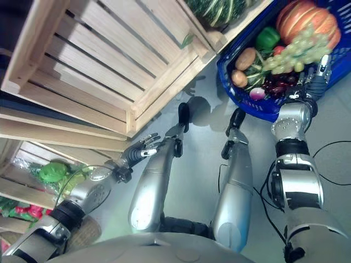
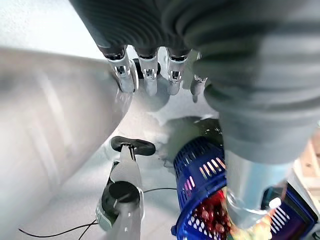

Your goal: Pick up fruits and vegetables into the basket

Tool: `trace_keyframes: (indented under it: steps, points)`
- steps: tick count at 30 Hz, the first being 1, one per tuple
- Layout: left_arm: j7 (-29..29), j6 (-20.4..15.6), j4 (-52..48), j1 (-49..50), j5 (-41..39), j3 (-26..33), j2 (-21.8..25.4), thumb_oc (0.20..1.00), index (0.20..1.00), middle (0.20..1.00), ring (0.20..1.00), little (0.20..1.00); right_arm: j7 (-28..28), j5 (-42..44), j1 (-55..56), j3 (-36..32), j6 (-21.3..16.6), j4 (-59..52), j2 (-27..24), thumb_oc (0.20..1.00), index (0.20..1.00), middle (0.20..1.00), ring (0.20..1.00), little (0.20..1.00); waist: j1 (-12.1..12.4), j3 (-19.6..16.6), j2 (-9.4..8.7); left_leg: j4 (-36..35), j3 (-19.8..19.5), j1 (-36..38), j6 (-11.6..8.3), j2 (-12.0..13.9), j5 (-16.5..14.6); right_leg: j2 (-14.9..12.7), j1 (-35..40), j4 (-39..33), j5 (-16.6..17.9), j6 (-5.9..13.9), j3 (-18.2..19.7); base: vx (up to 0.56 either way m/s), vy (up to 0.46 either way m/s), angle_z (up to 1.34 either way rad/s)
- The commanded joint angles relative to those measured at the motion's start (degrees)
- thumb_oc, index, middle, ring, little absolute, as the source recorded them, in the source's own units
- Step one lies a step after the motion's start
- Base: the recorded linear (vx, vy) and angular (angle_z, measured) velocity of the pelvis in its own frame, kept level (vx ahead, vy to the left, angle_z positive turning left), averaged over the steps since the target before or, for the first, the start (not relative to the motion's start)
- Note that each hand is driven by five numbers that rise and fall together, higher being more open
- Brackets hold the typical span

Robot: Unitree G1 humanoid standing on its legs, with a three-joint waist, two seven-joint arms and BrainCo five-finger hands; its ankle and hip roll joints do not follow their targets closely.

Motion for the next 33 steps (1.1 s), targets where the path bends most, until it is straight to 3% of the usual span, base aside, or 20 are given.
trace_keyframes:
  steps: [1,5,9,12,17,20,21,22,24,27,33]
  points:
    - [-0.8,-2.1,0.4,5.9,0.2,1.4,-1.9,1.000,1.000,1.000,1.000,1.000,-7.2,-5.9,8.0,-2.5,-6.9,-5.5,-1.5,1.000,1.000,1.000,1.000,1.000,-2.2,-1.1,0.35,-5.3,2.3,6.5,1.21,-1.2,0.1,5.1,6.6,0.1,-2.1,0.91,-2.2,0.00,0.075,-0.04]
    - [-1.1,-2.5,2.3,7.8,-0.4,4.4,-3.1,1.000,1.000,1.000,1.000,1.000,-11.4,-13.5,16.4,-2.0,-9.7,-11.1,2.6,1.000,1.000,1.000,1.000,1.000,-3.1,-1.1,-2.56,-8.7,2.0,15.1,1.14,-0.4,0.5,5.6,15.7,-3.7,-1.4,1.74,-1.9,0.02,0.060,-0.05]
    - [-0.8,-2.6,4.4,9.6,1.9,7.7,-5.2,1.000,1.000,1.000,1.000,1.000,-15.1,-25.8,23.5,0.0,-9.1,-16.5,4.9,1.000,1.000,1.000,1.000,1.000,-4.0,-1.4,-5.19,-11.8,2.2,24.1,0.61,0.6,0.9,5.9,25.6,-8.7,-0.3,2.35,-1.4,0.07,0.065,-0.16]
    - [-1.1,-2.7,8.0,12.0,3.7,9.7,-7.6,1.000,1.000,1.000,1.000,1.000,-15.1,-33.5,29.5,1.1,-7.4,-19.4,6.2,1.000,1.000,1.000,1.000,1.000,-4.4,-5.6,-7.18,-14.1,2.3,28.8,0.27,1.2,0.7,5.9,30.9,-12.6,0.4,2.90,-0.8,0.15,0.056,-0.06]
    - [-1.9,-2.9,15.6,14.4,8.0,12.7,-11.4,1.000,1.000,1.000,1.000,1.000,-4.9,-41.3,35.3,5.3,1.1,-20.1,7.6,1.000,1.000,1.000,1.000,1.000,-4.9,-12.3,-9.29,-18.0,2.9,35.1,-0.16,1.9,0.8,5.9,37.5,-17.3,1.2,3.81,-0.2,0.15,0.075,-0.11]
    - [-2.6,-2.3,21.3,13.9,11.1,14.8,-13.1,1.000,1.000,1.000,1.000,1.000,4.5,-41.9,37.8,9.5,9.4,-17.2,8.5,1.000,1.000,1.000,1.000,1.000,-4.8,-16.9,-10.34,-19.7,3.4,38.7,-0.40,2.4,0.5,5.7,40.8,-19.1,1.5,4.22,-0.1,0.13,0.061,-0.07]
    - [-2.6,-2.3,21.4,13.9,11.1,14.8,-13.1,1.000,1.000,1.000,1.000,1.000,4.5,-41.9,37.8,9.5,9.4,-17.2,8.5,1.000,1.000,1.000,1.000,1.000,-4.9,-16.9,-10.34,-19.8,3.4,38.8,-0.40,2.4,0.5,5.7,40.9,-19.1,1.5,4.22,-0.1,0.12,0.070,-0.04]
    - [-3.5,-1.6,25.0,13.1,11.4,16.4,-14.0,1.000,1.000,1.000,1.000,1.000,10.7,-39.9,39.0,11.8,15.6,-14.3,9.6,1.000,1.000,1.000,1.000,1.000,-4.8,-18.9,-10.78,-20.8,3.7,40.7,-0.64,2.5,0.3,5.6,42.7,-20.4,1.8,4.43,-0.3,0.05,0.047,-0.03]
    - [-4.0,-1.3,27.0,12.5,11.7,17.1,-14.5,1.000,1.000,1.000,1.000,1.000,12.7,-42.9,39.2,13.2,16.9,-12.0,10.3,1.000,1.000,1.000,1.000,1.000,-4.7,-19.6,-10.92,-21.4,3.7,41.6,-0.71,2.5,0.3,5.5,43.7,-21.3,2.1,4.52,-0.5,0.04,0.054,-0.03]
    - [-4.3,-1.3,31.7,10.5,14.5,17.7,-15.4,1.000,1.000,1.000,1.000,1.000,16.9,-41.0,39.4,15.9,22.5,-6.3,12.5,1.000,1.000,1.000,1.000,1.000,-4.4,-21.1,-11.17,-22.7,3.9,43.4,-0.87,2.5,0.3,5.4,45.6,-23.1,2.6,4.80,-1.0,0.01,0.047,-0.01]
    - [-6.2,-1.5,40.9,6.8,19.4,16.8,-16.7,1.000,1.000,1.000,1.000,1.000,23.8,-47.1,38.8,20.5,26.8,7.8,16.8,1.000,1.000,1.000,1.000,1.000,-4.1,-22.3,-10.53,-24.0,4.3,45.5,-0.68,1.9,0.0,5.4,48.0,-25.5,3.0,4.69,-1.9,-0.03,0.064,-0.01]
